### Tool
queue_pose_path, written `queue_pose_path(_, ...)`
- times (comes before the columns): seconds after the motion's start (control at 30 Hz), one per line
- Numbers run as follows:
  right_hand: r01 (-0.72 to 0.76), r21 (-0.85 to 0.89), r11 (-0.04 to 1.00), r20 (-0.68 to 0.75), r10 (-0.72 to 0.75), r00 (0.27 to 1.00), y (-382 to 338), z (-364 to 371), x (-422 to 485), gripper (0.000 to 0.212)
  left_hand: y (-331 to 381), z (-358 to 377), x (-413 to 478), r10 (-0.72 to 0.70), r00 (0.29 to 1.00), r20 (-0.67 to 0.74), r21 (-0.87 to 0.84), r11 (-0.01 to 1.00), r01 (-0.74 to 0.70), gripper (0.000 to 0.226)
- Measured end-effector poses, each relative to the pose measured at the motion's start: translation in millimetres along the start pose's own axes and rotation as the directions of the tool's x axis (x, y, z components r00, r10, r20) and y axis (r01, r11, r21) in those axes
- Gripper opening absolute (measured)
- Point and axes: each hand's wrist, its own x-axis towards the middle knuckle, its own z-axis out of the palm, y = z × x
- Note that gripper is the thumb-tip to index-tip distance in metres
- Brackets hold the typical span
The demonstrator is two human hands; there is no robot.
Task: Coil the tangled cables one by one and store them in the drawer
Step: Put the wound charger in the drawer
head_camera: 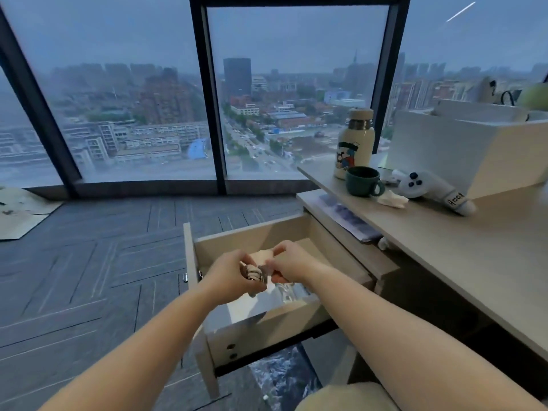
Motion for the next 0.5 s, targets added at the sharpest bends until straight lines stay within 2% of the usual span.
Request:
queue_pose_path(0.17, -0.015, -0.214, 0.977, 0.037, 0.023, 0.999, 16, 19, 21, 0.023, -14, 17, 7, -0.053, 0.998, 0.028, 0.100, 0.994, 0.050, 0.032)
queue_pose_path(0.27, -0.009, -0.319, 0.948, 0.054, 0.028, 0.998, 22, 25, 32, 0.022, -20, 23, 12, -0.050, 0.999, -0.002, 0.258, 0.965, 0.049, 0.039)
queue_pose_path(0.33, -0.002, -0.416, 0.909, 0.062, 0.030, 0.998, 24, 31, 38, 0.023, -20, 26, 14, -0.024, 0.999, 0.023, 0.343, 0.939, 0.015, 0.038)
queue_pose_path(0.4, 0.006, -0.541, 0.841, 0.051, 0.026, 0.998, 26, 37, 44, 0.027, -23, 32, 19, 0.006, 0.996, 0.085, 0.373, 0.927, -0.037, 0.023)
queue_pose_path(0.43, 0.004, -0.586, 0.810, 0.040, 0.024, 0.999, 27, 38, 46, 0.021, -22, 35, 19, 0.023, 0.993, 0.116, 0.389, 0.919, -0.067, 0.019)
queue_pose_path(0.5, 0.020, -0.657, 0.754, 0.047, 0.015, 0.999, 29, 40, 49, 0.023, -24, 40, 22, 0.072, 0.988, 0.133, 0.458, 0.880, -0.126, 0.020)
